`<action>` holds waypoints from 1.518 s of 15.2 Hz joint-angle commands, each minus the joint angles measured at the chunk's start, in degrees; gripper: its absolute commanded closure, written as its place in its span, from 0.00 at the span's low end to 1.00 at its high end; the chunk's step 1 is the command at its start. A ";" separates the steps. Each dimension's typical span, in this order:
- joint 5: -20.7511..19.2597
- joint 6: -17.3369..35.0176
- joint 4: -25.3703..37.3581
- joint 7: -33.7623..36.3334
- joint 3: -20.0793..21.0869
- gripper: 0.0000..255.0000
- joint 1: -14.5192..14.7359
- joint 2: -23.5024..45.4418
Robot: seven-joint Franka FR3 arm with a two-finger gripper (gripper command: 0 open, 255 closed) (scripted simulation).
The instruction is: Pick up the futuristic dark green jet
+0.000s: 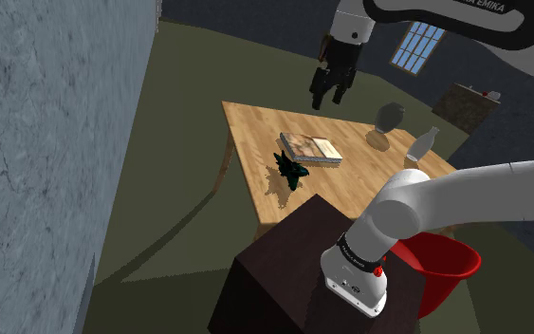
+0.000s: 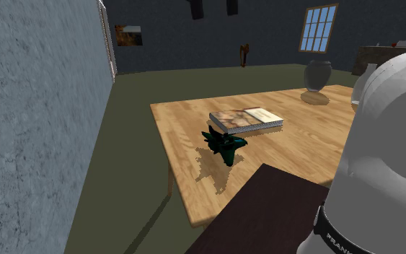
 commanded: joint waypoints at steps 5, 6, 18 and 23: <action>-2.99 7.15 -7.80 -8.55 -5.12 0.00 0.61 -2.57; -3.81 9.01 -9.52 -10.67 -6.48 0.00 0.71 -2.91; -12.96 34.67 -21.70 -36.63 -25.17 0.00 1.49 4.94; -13.25 46.75 -21.66 -48.86 -34.28 0.00 4.48 15.10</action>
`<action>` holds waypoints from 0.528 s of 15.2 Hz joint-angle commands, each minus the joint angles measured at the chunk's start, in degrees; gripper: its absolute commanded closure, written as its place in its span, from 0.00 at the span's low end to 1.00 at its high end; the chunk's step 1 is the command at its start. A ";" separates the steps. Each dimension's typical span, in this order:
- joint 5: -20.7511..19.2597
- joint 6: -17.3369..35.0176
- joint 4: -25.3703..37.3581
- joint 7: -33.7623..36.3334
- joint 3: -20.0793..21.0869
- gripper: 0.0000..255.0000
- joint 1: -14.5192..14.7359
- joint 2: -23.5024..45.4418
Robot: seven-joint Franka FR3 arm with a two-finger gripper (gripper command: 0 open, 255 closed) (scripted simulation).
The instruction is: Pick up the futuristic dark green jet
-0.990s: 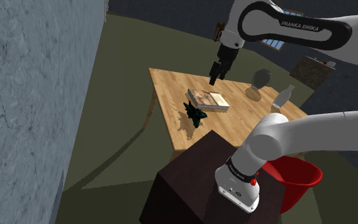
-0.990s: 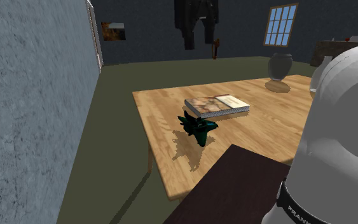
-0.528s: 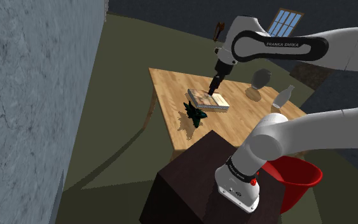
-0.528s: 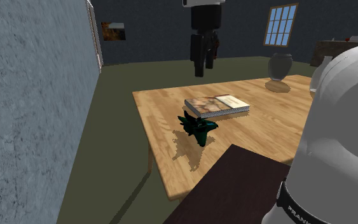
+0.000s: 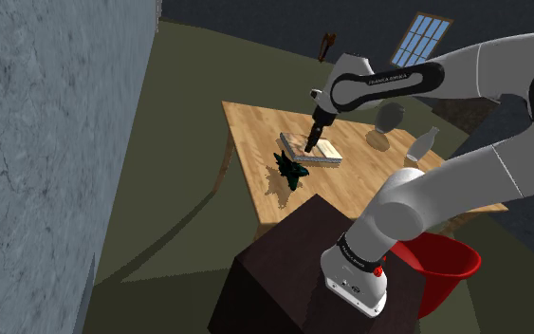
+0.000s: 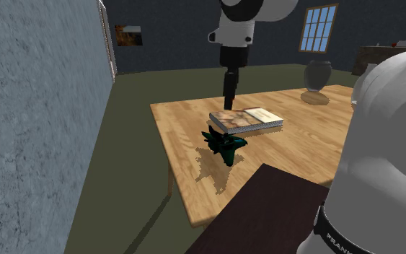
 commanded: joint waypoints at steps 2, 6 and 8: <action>1.80 7.81 0.69 -8.49 -5.89 0.00 3.13 7.45; 11.24 16.51 3.58 -23.76 -14.52 0.00 10.32 19.14; 15.84 18.32 4.61 -29.08 -16.54 0.00 12.50 22.64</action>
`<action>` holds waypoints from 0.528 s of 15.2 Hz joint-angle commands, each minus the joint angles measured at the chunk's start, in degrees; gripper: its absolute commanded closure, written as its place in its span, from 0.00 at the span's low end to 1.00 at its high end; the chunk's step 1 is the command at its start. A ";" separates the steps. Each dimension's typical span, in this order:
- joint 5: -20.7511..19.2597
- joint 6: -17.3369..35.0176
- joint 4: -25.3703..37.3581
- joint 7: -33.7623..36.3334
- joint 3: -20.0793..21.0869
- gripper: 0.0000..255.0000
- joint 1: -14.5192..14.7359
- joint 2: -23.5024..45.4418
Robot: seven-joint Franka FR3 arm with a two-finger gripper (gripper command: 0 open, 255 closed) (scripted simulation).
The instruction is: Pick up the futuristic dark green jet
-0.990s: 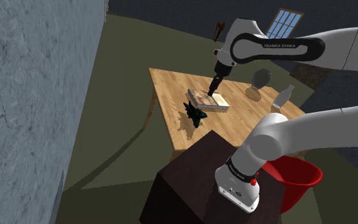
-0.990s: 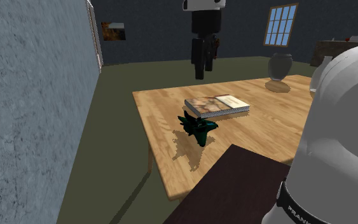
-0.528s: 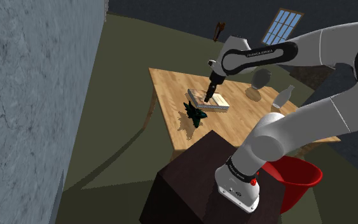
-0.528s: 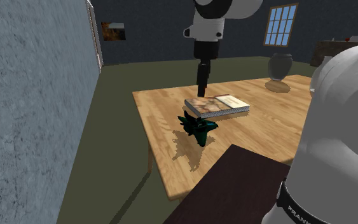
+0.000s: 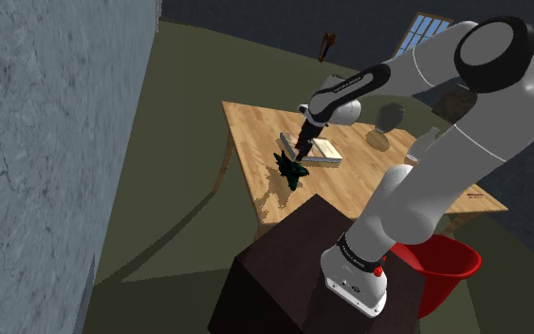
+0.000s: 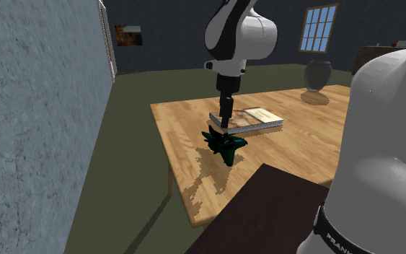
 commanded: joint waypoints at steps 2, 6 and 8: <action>4.90 2.89 0.28 -4.87 -1.63 0.00 1.93 3.91; 11.90 6.25 -0.07 -10.08 -2.18 0.00 3.41 8.49; 15.30 7.41 -0.08 -12.58 -1.88 0.00 3.64 10.43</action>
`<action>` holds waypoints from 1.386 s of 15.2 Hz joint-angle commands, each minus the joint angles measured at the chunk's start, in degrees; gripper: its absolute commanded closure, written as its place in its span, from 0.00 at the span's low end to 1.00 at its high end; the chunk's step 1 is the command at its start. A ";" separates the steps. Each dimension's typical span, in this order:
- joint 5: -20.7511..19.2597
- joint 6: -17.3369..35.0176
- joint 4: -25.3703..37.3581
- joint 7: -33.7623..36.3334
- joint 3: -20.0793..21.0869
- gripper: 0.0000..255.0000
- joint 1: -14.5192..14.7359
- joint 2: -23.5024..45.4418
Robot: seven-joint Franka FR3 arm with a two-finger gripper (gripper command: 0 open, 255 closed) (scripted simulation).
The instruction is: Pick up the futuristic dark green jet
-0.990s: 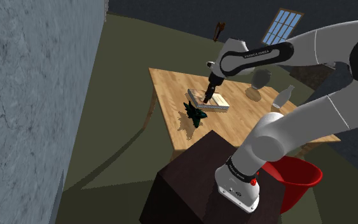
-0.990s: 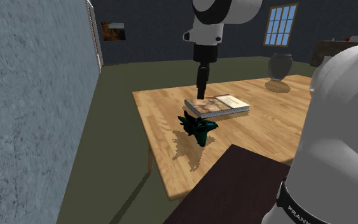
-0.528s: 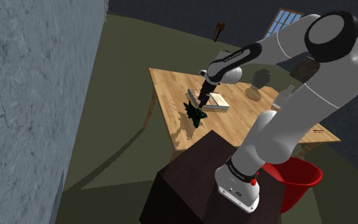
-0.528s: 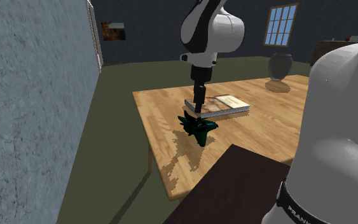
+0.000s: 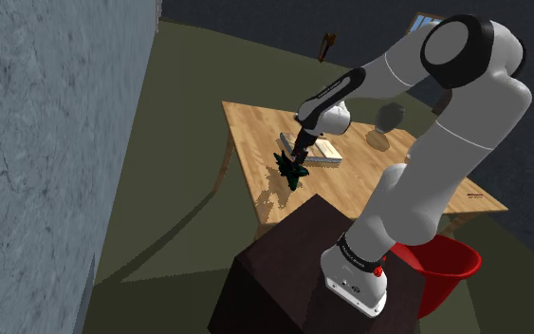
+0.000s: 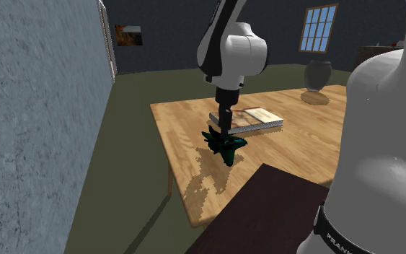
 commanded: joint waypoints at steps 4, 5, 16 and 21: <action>1.70 0.48 0.14 -1.30 0.13 1.00 0.03 0.95; 1.71 0.48 0.15 -1.31 0.12 1.00 0.03 0.96; -8.14 -3.48 0.29 6.04 -0.34 1.00 -0.86 -5.12; -14.27 -8.09 1.16 10.71 1.27 1.00 -2.98 -10.16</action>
